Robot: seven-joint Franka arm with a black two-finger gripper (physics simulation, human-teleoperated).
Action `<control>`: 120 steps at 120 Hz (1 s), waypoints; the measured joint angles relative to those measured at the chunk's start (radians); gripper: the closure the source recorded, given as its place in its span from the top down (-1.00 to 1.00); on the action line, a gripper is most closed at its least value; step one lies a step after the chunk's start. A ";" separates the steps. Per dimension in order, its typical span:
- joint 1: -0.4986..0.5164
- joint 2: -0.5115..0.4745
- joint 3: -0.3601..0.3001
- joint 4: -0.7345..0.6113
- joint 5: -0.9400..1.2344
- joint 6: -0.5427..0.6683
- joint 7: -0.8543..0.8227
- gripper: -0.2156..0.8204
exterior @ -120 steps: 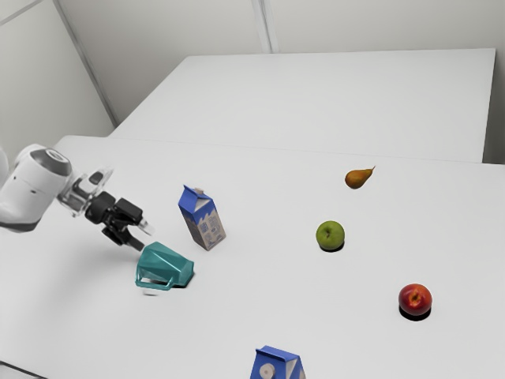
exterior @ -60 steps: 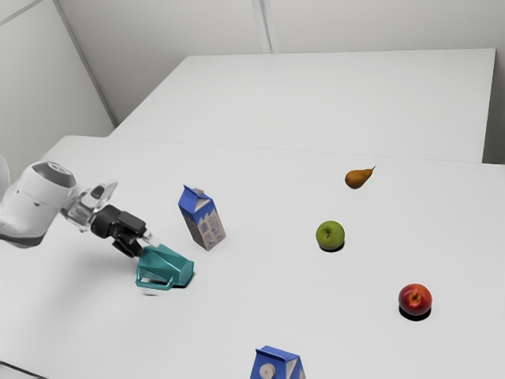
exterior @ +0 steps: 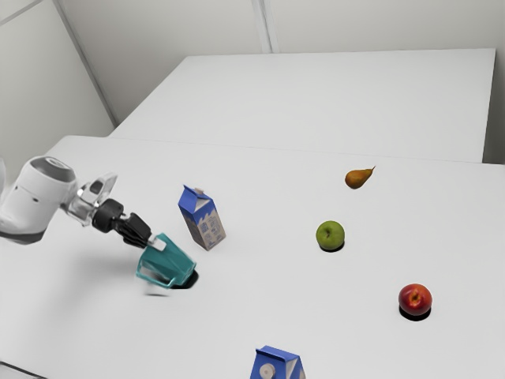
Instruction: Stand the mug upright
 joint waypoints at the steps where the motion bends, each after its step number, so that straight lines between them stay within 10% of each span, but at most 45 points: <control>1: 0.000 -0.002 0.000 0.000 0.000 0.000 0.001 -0.82; 56: -0.053 -0.156 -0.005 0.033 0.211 0.073 -0.054 -0.92; 120: -0.070 -0.183 -0.195 0.145 0.619 0.228 -0.350 -0.93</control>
